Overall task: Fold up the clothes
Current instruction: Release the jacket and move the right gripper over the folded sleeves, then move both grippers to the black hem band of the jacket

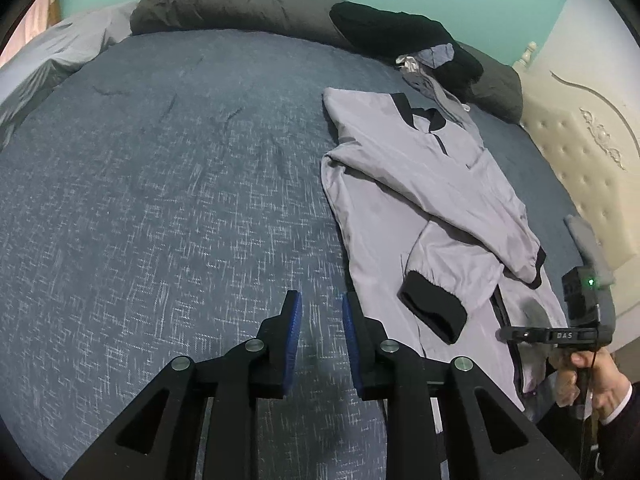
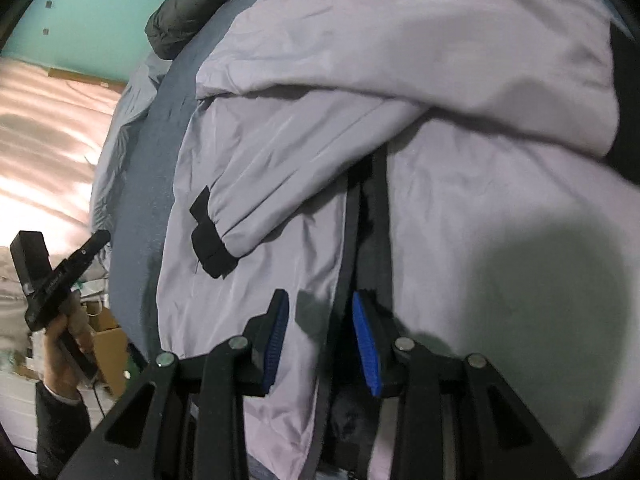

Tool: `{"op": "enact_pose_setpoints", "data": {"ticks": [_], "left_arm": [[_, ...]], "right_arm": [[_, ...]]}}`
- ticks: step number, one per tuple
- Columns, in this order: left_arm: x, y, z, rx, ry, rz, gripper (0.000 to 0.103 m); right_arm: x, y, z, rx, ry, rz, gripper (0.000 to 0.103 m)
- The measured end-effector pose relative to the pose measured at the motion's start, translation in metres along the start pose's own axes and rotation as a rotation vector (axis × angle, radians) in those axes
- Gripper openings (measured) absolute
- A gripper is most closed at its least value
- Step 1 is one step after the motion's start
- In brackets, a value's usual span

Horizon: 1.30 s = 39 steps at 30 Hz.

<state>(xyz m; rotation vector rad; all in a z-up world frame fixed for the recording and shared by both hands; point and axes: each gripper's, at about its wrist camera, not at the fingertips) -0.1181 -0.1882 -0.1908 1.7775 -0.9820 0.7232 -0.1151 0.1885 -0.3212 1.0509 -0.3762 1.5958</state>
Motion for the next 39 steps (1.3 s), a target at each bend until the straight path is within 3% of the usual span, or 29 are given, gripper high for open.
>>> {"op": "enact_pose_setpoints", "data": {"ticks": [4,16,21,27,31,35,39], "left_arm": [[-0.004,-0.003,0.000,0.002,-0.004,0.012,0.024],[-0.031,-0.011,-0.020,-0.026,-0.016,0.078,0.024],[-0.049,-0.009,-0.030,-0.024,-0.006,0.087,0.025],[-0.069,0.016,-0.042,0.004,0.025,0.048,0.025],[-0.093,0.045,-0.053,-0.013,0.085,0.014,0.025],[-0.125,0.069,-0.055,-0.018,0.136,0.017,0.025],[-0.152,0.087,-0.050,-0.013,0.169,0.018,0.025]], "right_arm": [[-0.001,-0.001,0.001,0.024,-0.004,-0.012,0.004],[0.026,0.000,0.000,0.060,-0.072,-0.065,0.003],[0.018,-0.004,-0.006,0.036,-0.040,-0.059,0.003],[0.014,-0.004,-0.007,0.048,-0.041,-0.045,0.003],[0.013,-0.003,-0.006,0.058,-0.043,-0.040,0.003],[0.014,-0.005,0.000,0.095,-0.068,-0.031,0.003],[0.021,-0.005,0.000,0.087,-0.033,-0.033,0.007]]}}
Point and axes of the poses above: each gripper's, at about its wrist camera, not at the fingertips, and x roughly against the way its jaws point, z to its left, y to its top, and after that the axes turned 12 degrees about x, right-handed
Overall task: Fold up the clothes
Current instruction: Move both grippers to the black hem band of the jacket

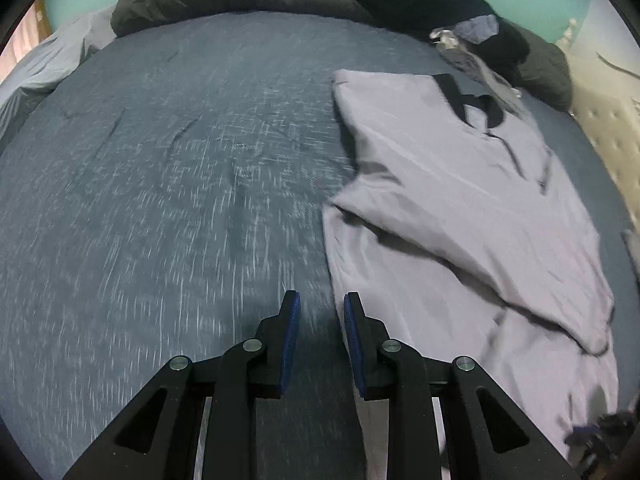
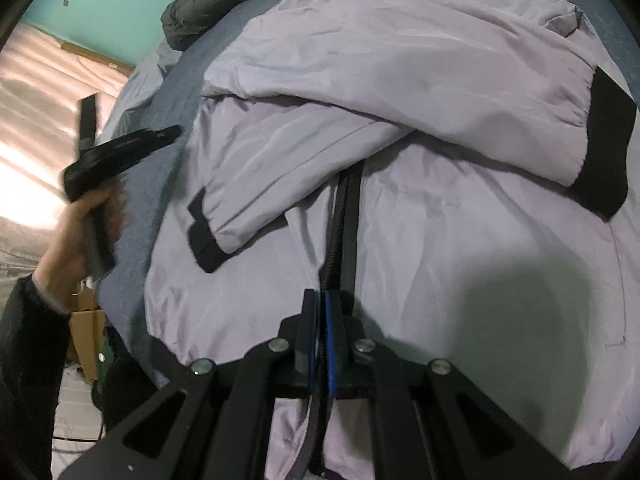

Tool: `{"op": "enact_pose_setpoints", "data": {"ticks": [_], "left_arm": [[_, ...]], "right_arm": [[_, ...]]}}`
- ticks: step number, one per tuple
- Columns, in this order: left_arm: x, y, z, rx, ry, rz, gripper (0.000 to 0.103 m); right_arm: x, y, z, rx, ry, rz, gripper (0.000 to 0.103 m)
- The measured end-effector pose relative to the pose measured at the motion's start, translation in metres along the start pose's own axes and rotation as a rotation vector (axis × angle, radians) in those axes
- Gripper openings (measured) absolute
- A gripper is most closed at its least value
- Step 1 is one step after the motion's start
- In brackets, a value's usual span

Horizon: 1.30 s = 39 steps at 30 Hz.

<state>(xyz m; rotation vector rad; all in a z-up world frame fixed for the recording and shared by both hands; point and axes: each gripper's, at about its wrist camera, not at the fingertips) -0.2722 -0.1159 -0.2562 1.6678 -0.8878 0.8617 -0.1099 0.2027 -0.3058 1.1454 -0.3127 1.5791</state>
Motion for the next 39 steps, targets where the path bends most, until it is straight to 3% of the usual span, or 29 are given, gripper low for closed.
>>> {"op": "enact_pose_setpoints", "data": {"ticks": [9,15,18,22,26,32,39], "left_arm": [[-0.023,0.015,0.013,0.037,-0.033,-0.039,0.025],[-0.015,0.008,0.003,-0.020,-0.069,-0.058,0.025],[-0.020,0.003,-0.008,-0.079,-0.037,-0.060,0.025],[-0.034,0.002,-0.010,-0.084,-0.029,-0.041,0.025],[-0.034,0.007,-0.012,-0.106,0.061,-0.108,0.027],[-0.028,0.008,-0.013,-0.126,0.111,-0.143,0.027],[-0.026,0.002,-0.016,-0.127,0.115,-0.131,0.027]], "right_arm": [[0.035,-0.003,-0.001,0.028,0.067,-0.055,0.007],[0.043,-0.001,-0.015,0.003,0.065,-0.075,0.007],[0.039,0.002,-0.017,-0.005,0.069,-0.076,0.007],[0.035,0.005,-0.014,-0.001,0.081,-0.077,0.007],[0.036,0.005,-0.015,0.007,0.076,-0.075,0.007],[0.043,0.001,-0.021,-0.009,0.082,-0.089,0.007],[0.044,0.000,-0.020,-0.009,0.094,-0.098,0.007]]}}
Point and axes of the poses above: each gripper's, at about its wrist camera, not at the fingertips, and x roughly against the way its jaws point, z to its left, y to its top, and after that the axes turned 12 degrees about x, right-handed
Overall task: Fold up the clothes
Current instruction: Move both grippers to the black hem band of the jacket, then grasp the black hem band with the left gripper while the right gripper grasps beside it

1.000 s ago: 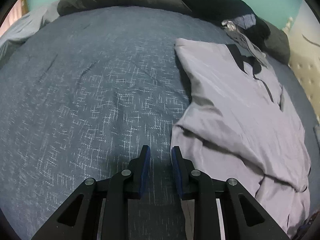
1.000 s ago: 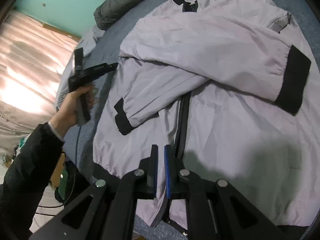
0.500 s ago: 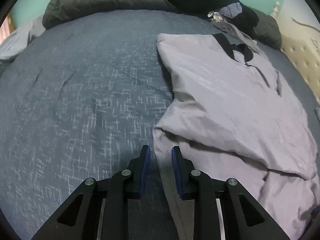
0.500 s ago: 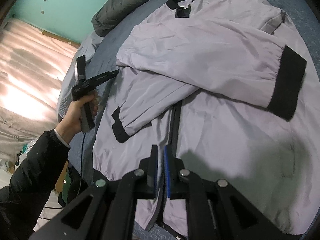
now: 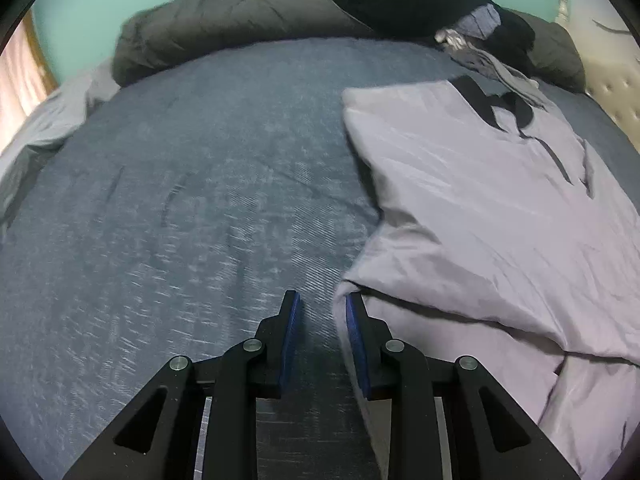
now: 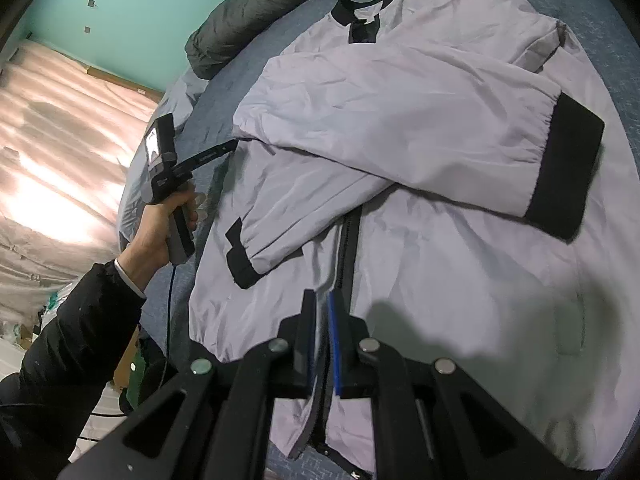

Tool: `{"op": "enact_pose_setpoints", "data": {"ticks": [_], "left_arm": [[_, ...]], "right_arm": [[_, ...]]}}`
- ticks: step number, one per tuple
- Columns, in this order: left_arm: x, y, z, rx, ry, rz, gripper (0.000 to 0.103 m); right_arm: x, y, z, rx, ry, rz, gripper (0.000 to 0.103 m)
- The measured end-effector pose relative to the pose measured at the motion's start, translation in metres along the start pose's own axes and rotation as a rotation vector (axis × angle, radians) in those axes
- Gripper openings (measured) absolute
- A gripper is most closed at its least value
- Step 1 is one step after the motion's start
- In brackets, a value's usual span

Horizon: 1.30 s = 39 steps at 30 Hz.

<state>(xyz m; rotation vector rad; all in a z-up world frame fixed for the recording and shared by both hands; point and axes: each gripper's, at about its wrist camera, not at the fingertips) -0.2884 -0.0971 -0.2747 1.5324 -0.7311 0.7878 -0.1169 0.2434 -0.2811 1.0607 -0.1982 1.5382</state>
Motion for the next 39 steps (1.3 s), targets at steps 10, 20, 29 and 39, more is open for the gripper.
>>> {"op": "enact_pose_setpoints", "data": {"ticks": [10,20,29,39], "left_arm": [[0.024,-0.009,0.018,0.045,-0.040,0.009,0.027],[0.085,-0.051,0.051,0.115,-0.169,0.132,0.033],[0.139,-0.122,0.051,0.091,-0.298,0.295,0.043],[0.170,-0.171,0.051,0.113,-0.328,0.363,0.043]], "right_arm": [[0.007,-0.002,-0.007,-0.012,-0.023,-0.009,0.007],[0.036,-0.011,-0.012,0.002,-0.086,-0.015,0.007],[0.081,-0.040,-0.034,-0.033,-0.187,0.008,0.026],[0.130,-0.089,-0.074,-0.155,-0.274,0.028,0.036]]}}
Point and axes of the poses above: each gripper's, at about its wrist camera, not at the fingertips, and x roughly against the way its jaws point, z to its left, y to its top, and after that the axes turned 12 degrees about x, right-handed
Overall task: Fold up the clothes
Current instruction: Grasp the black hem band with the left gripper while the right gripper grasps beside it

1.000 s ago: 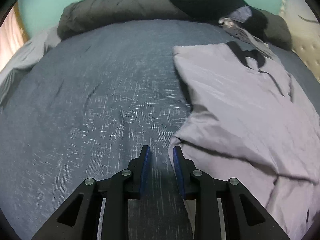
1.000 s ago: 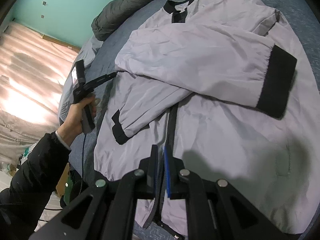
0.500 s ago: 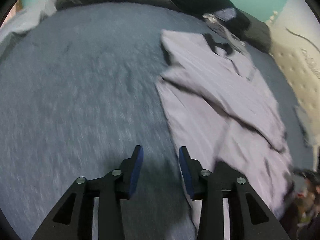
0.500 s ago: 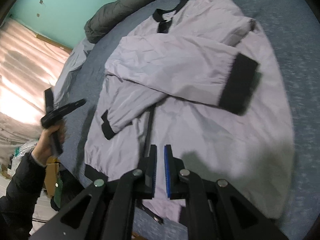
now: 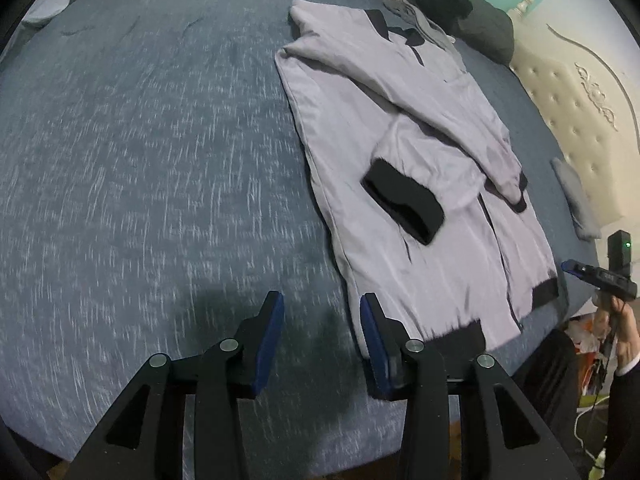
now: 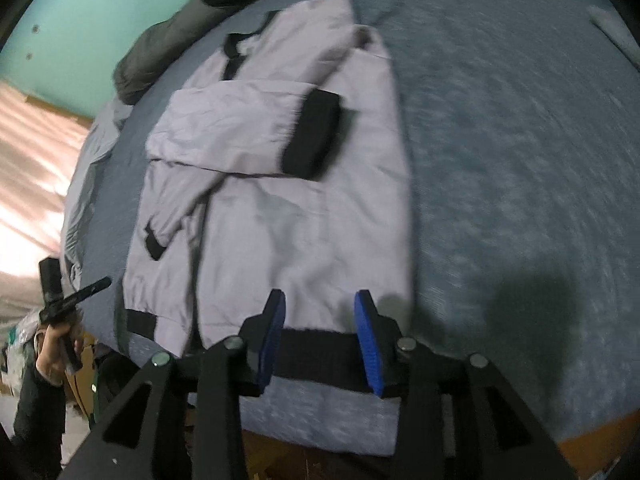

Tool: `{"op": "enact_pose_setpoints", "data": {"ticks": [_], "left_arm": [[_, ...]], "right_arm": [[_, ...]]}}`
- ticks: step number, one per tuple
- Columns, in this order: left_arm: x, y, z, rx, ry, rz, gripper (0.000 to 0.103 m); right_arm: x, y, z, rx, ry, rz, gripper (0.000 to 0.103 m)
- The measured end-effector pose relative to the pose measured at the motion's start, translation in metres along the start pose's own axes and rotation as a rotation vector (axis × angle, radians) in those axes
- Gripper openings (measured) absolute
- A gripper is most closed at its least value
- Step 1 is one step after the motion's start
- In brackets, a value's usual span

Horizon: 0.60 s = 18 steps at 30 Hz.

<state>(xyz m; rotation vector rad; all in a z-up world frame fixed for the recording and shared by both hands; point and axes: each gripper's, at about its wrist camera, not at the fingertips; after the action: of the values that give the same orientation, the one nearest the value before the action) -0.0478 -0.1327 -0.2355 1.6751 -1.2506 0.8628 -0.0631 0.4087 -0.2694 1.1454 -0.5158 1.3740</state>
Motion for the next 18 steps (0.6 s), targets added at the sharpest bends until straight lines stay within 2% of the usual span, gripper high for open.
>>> {"op": "enact_pose_setpoints", "data": {"ticks": [6,12,18], "left_arm": [[0.005,-0.020,-0.005,0.019,-0.023,0.032,0.044],[-0.007,-0.031,-0.006,0.053,-0.064,0.074,0.045],[-0.024,-0.039,-0.013,0.032,-0.070,0.099,0.046]], "right_arm": [[0.002,-0.018,-0.022,-0.066,0.000,0.021,0.036],[-0.003,-0.025,-0.024,-0.084,0.014,0.028,0.036],[-0.008,-0.025,-0.024,-0.078,0.011,0.041,0.036]]}}
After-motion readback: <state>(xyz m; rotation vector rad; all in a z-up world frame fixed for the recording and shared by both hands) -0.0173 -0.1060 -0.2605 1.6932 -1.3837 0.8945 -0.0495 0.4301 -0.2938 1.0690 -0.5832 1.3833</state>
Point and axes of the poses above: each gripper's, at about its wrist camera, not at the fingertips, and x roughly against the way its jaws point, z to its left, y to its top, and after that the axes turned 12 degrees about x, right-handed
